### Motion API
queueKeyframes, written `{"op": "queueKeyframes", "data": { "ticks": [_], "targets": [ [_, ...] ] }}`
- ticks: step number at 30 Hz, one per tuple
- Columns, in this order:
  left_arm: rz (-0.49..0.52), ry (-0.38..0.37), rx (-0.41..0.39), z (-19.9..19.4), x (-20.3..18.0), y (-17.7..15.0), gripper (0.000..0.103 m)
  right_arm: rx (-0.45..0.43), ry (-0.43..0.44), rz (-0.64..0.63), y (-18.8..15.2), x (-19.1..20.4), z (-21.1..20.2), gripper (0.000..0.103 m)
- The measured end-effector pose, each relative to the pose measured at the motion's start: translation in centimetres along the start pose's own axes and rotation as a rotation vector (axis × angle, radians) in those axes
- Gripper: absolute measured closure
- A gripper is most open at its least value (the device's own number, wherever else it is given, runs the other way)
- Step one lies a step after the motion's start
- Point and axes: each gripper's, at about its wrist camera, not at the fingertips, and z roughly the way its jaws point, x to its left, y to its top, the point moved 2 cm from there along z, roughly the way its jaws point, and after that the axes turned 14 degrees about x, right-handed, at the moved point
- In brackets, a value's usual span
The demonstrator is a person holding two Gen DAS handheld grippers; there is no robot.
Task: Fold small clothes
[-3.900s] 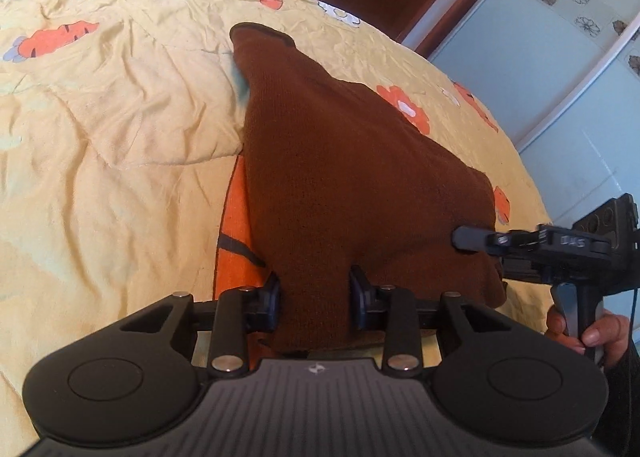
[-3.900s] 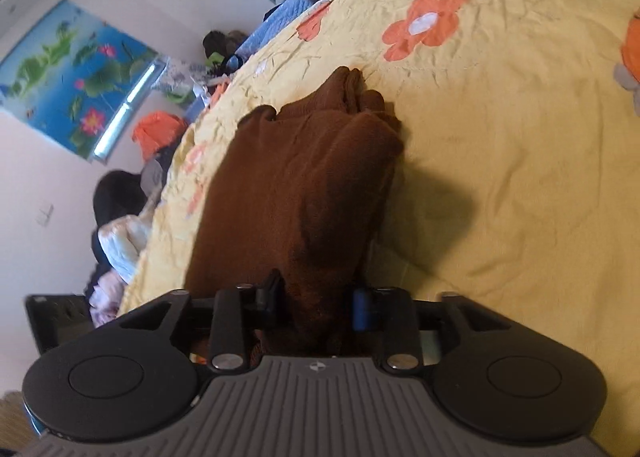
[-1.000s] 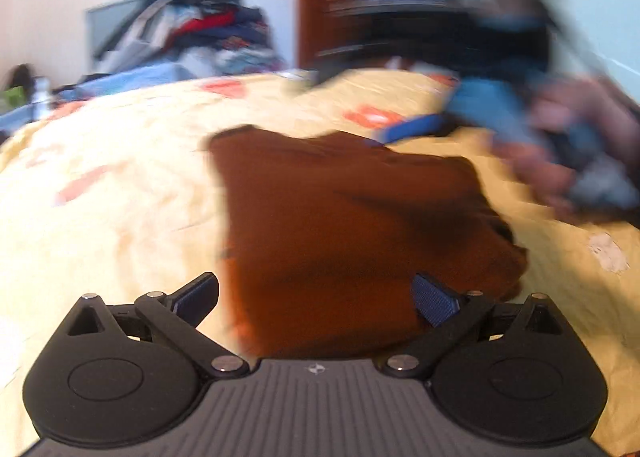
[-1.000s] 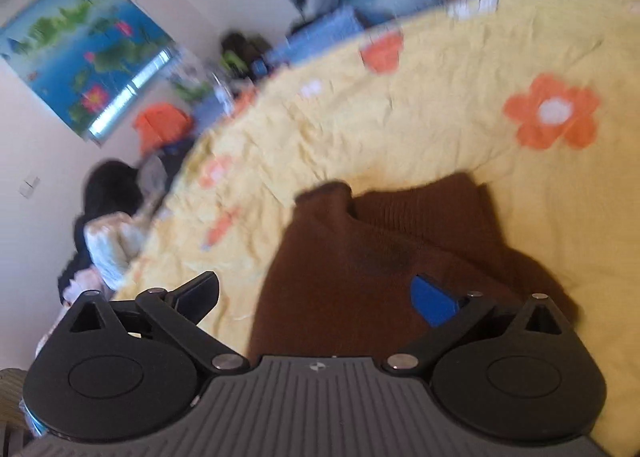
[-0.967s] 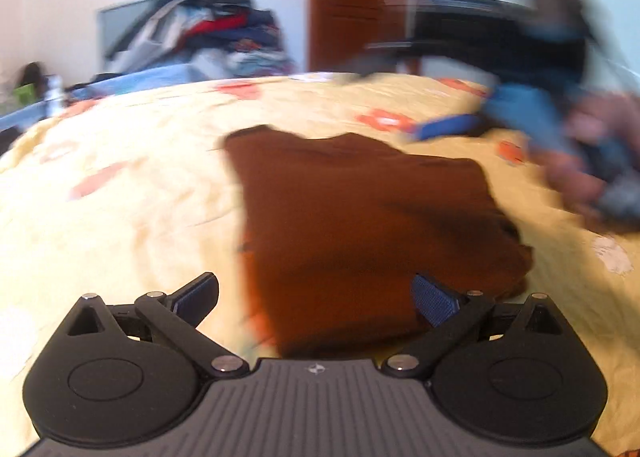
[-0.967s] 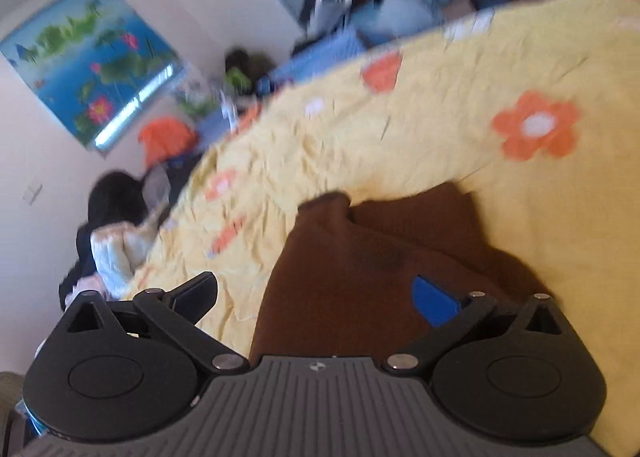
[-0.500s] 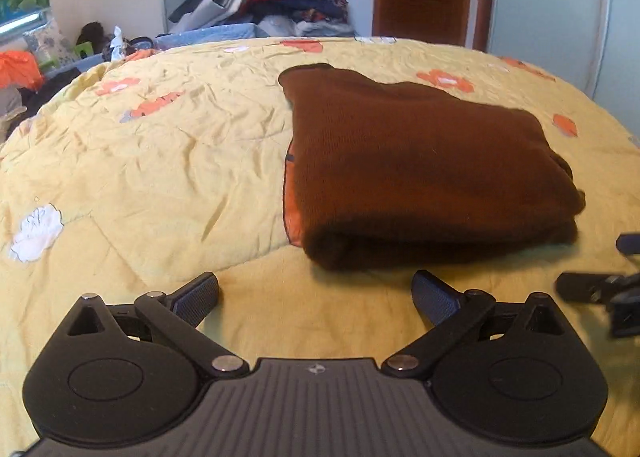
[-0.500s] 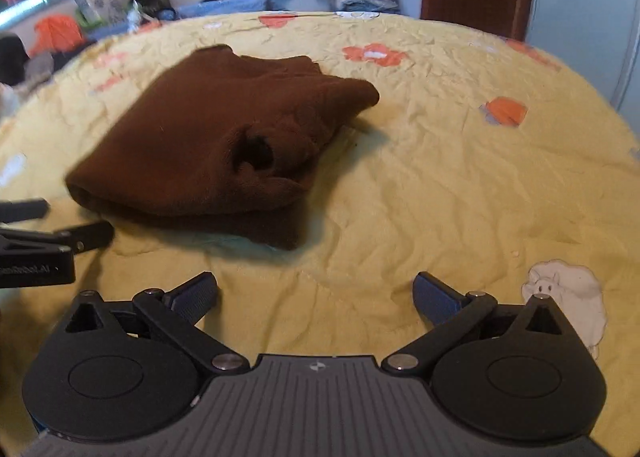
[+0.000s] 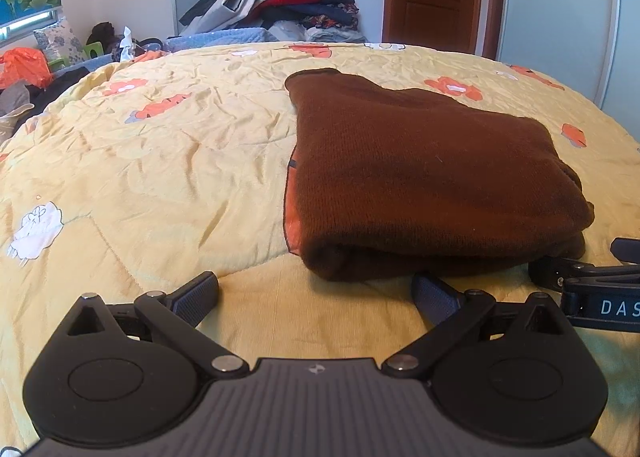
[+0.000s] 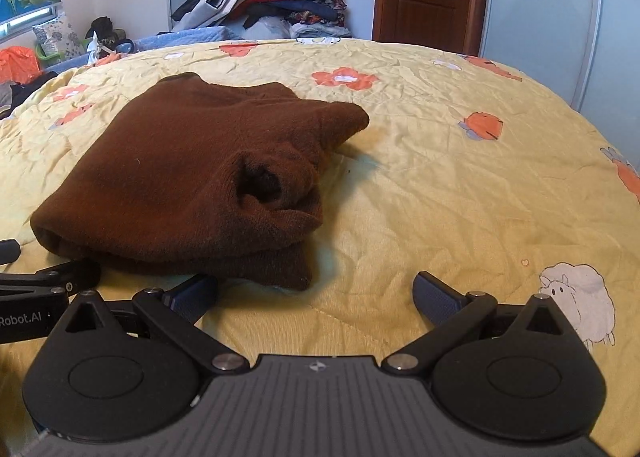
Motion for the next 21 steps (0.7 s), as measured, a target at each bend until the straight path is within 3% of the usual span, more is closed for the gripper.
{"op": "queueKeyframes", "data": {
  "ticks": [21],
  "targets": [
    [-0.003,0.002,-0.002,0.03,-0.03,-0.07,0.000,-0.002,-0.004,0.000,0.16,0.23,-0.12,0.000]
  ]
}}
